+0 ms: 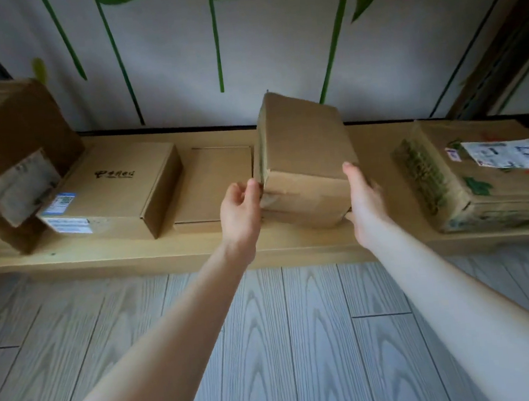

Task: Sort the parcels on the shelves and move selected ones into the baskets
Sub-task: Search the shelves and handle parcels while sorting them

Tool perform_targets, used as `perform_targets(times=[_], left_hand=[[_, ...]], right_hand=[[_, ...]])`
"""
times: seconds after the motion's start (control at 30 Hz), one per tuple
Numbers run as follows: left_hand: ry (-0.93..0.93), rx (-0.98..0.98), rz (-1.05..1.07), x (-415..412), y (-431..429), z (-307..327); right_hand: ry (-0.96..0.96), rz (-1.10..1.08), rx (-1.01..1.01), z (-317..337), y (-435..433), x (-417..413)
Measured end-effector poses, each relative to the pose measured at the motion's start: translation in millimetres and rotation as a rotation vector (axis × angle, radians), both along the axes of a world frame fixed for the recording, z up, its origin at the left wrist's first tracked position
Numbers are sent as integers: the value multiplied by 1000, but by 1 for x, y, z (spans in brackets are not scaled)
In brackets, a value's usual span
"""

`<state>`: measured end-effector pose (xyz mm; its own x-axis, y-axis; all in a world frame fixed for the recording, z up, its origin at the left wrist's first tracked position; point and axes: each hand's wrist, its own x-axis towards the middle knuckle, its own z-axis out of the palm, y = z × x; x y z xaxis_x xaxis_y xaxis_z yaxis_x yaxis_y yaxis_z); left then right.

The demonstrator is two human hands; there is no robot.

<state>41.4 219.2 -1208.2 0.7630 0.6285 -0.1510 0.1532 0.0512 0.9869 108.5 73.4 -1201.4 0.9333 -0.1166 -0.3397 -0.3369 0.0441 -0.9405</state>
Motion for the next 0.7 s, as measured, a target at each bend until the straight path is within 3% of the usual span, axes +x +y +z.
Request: perform_targets(times=[0.1, 0.2, 0.23, 0.3, 0.37, 0.4, 0.53, 0.6, 0.7], left_hand=[[35, -239, 2, -11, 7, 7], [76, -407, -297, -18, 10, 16], [59, -470, -373, -20, 7, 21], [9, -540, -416, -19, 2, 27], [11, -466, -423, -20, -4, 29], [12, -382, -448, -20, -7, 29], [-119, -116, -497, -23, -17, 34], [-178, -78, -450, -22, -19, 37], [-84, -154, -284, -21, -20, 38]], right_hand=[[47, 12, 162, 5, -21, -10], [75, 172, 370, 4, -32, -19], [75, 212, 343, 4, -32, -21], [-13, 242, 106, 5, -31, -23], [-133, 236, -120, 12, -31, -26], [-150, 230, -110, 17, -32, -26], [-81, 405, 304, 39, -39, -19], [-62, 378, 454, 39, -46, -15], [-20, 296, 602, 26, -55, -17]])
